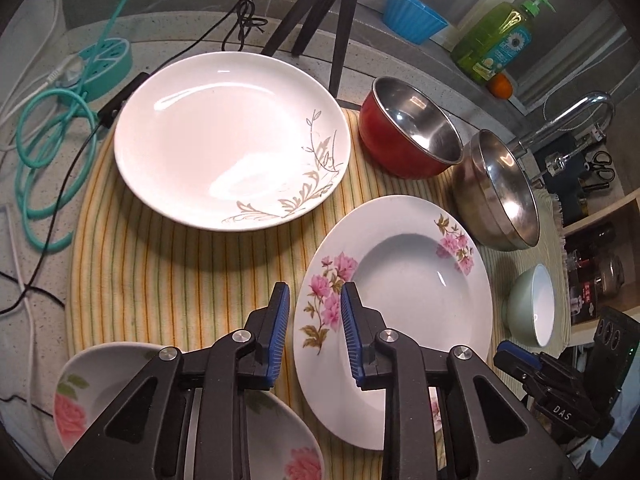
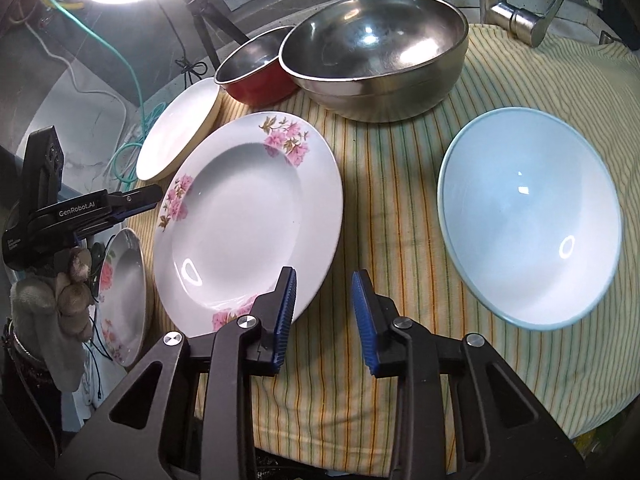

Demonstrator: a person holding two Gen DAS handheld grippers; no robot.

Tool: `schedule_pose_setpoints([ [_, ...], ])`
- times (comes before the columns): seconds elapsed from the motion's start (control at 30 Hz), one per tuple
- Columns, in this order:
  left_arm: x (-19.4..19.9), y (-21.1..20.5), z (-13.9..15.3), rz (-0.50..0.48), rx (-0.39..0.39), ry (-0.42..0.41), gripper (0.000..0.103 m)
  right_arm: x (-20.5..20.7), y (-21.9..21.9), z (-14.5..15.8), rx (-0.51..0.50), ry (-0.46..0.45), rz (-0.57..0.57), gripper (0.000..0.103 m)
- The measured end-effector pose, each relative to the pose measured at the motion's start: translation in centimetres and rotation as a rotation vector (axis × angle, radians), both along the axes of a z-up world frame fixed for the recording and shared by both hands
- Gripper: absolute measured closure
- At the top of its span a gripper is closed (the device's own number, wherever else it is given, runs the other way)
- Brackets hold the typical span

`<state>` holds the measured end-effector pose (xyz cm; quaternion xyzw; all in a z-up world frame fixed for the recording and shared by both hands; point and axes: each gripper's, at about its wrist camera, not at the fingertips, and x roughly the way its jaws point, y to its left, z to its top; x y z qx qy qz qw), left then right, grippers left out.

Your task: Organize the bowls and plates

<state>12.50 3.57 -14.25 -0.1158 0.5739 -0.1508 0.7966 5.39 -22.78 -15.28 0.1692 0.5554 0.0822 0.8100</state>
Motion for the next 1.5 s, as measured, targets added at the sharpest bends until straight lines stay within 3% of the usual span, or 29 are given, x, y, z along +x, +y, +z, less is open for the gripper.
schedule_pose_setpoints([
  [0.07, 0.3, 0.0, -0.3, 0.001, -0.004, 0.008, 0.079, 0.2, 0.0, -0.3, 0.002, 0.008, -0.003, 0.078],
  [0.4, 1.0, -0.2, -1.2, -0.011, -0.02, 0.035, 0.084, 1.2, -0.1, -1.3, 0.032, 0.034, -0.006, 0.079],
  [0.53, 1.1, -0.3, -1.4, -0.017, -0.023, 0.039, 0.084, 1.6, 0.0, -1.4, 0.055, 0.038, -0.001, 0.086],
  [0.97, 0.8, -1.0, -1.0, -0.04, 0.018, 0.022, 0.084, 1.4, 0.5, -1.4, 0.033, 0.052, 0.016, 0.086],
  [1.5, -2.9, -3.5, -0.7, -0.068, 0.039, 0.018, 0.084, -1.5, -1.5, -1.5, 0.02, 0.089, 0.038, 0.085],
])
